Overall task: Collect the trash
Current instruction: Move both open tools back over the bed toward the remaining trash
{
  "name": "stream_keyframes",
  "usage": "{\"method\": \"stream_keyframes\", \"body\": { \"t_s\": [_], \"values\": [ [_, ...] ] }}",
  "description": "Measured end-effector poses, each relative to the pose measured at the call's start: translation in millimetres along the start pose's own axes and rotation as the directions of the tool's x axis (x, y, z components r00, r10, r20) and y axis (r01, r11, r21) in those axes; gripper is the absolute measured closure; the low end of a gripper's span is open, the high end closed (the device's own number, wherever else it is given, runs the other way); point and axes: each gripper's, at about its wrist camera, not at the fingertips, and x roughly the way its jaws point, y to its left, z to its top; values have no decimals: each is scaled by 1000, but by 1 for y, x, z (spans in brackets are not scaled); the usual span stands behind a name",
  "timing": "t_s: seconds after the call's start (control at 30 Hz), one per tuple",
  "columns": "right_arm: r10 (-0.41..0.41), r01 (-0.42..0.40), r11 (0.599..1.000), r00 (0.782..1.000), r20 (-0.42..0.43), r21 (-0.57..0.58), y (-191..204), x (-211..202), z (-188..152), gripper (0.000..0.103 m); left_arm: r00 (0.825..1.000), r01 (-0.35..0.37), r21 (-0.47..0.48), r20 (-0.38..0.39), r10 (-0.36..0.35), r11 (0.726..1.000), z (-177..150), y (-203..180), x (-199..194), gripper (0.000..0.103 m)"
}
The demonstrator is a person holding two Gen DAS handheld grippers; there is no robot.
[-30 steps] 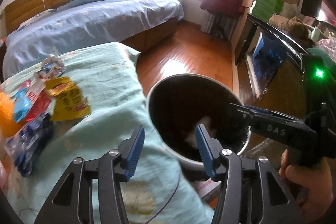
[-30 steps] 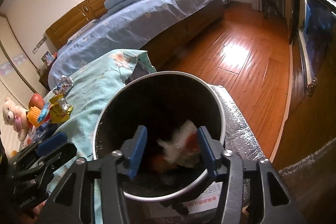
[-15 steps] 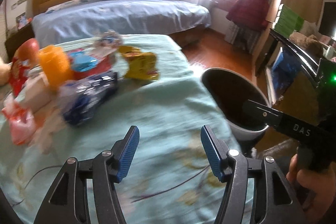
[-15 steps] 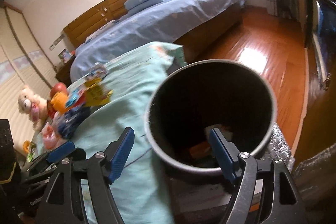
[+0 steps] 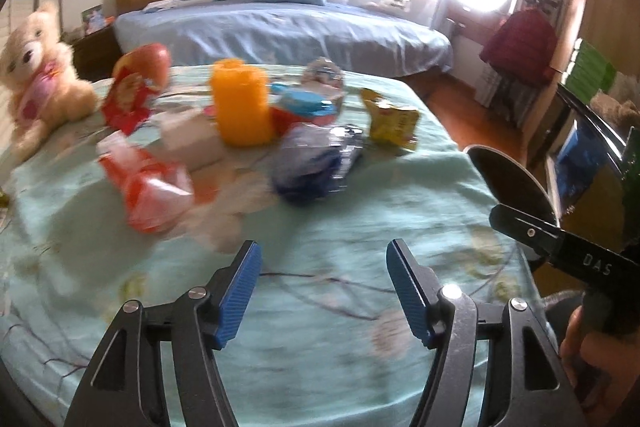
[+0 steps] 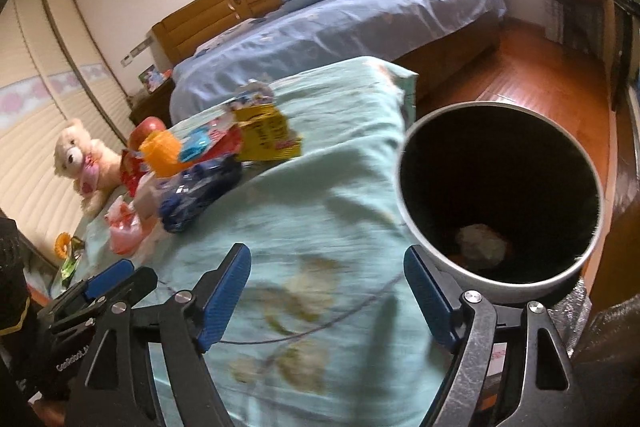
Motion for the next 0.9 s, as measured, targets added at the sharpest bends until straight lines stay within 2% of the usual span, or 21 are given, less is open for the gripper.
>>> {"method": "stream_keyframes", "body": {
  "t_s": [0.33,0.57,0.9],
  "values": [
    [62,-63,997,998,-28,-48,46,19,-3,22,997,-78,-117,10,80,990,-19,38,-42,37],
    [101,-104,992,994,-43,-78,74,31,-3,22,992,-113,-169,31,120,979,-19,52,-64,37],
    [124,-130,986,990,-59,-104,100,52,4,22,991,-129,-211,17,136,969,-7,58,-58,37]
  ]
}}
